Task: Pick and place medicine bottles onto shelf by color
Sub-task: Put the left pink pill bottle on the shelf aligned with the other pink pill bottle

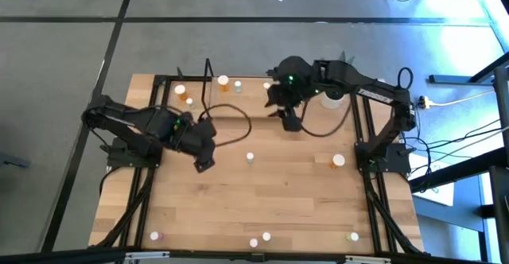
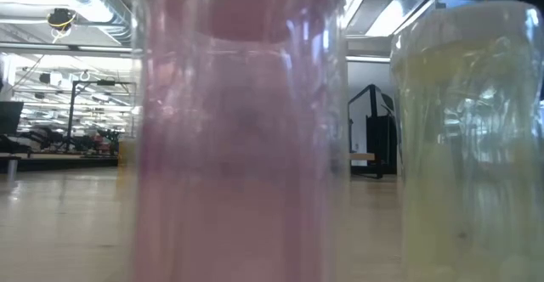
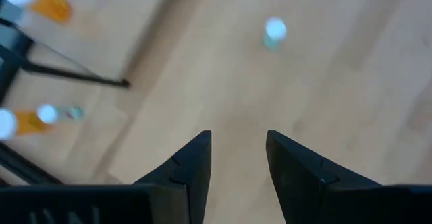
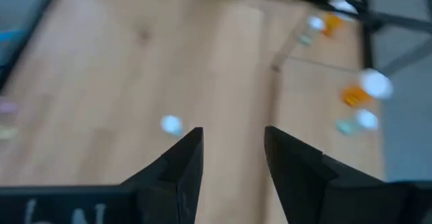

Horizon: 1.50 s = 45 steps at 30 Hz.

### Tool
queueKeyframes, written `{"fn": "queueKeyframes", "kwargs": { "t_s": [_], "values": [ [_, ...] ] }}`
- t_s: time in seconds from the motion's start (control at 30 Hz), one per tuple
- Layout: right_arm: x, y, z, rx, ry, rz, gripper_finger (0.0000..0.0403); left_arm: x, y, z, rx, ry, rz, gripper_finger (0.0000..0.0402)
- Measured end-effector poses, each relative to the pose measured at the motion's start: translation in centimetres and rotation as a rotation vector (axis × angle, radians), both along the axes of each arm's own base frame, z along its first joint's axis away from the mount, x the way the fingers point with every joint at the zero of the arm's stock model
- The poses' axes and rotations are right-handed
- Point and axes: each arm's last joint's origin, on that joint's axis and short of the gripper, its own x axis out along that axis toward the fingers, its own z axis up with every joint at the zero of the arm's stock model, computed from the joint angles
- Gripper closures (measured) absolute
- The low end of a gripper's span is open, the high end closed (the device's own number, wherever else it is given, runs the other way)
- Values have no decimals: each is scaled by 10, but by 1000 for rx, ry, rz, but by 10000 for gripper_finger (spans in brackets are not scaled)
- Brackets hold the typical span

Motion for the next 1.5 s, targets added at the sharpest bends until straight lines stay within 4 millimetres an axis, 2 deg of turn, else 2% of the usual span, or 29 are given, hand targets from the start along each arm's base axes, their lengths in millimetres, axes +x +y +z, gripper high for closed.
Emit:
{"fn": "queueKeyframes", "kwargs": {
  "t_s": [0.27, 0.57, 0.73, 0.87, 0.97, 1.17, 1.3, 1.5],
  "values": [
    [0, 39, 4, 40, -14, 136, 243, -24, -48, -1, -152, 37, -49, 266],
    [0, 64, 4, 81, -5, 187, 244, -54, -92, -2, -267, 32, -3, 266],
    [0, 70, 4, 73, -8, 220, 243, -67, -108, -1, -339, 8, 66, 266],
    [-1, 76, 5, 84, -29, 334, 244, -72, -124, -4, -363, 2, 36, 266],
    [-2, 81, 5, 118, -39, 403, 244, -73, -140, -12, -356, 15, -4, 266],
    [-2, 84, 5, 128, -38, 414, 244, -75, -174, -34, -346, 100, -79, 266],
    [-1, 84, 6, 132, -45, 410, 244, -84, -193, -49, -318, 162, -131, 266],
    [2, 85, 9, 139, -83, 400, 244, -101, -213, -58, -308, 202, -208, 266]
  ]
}}
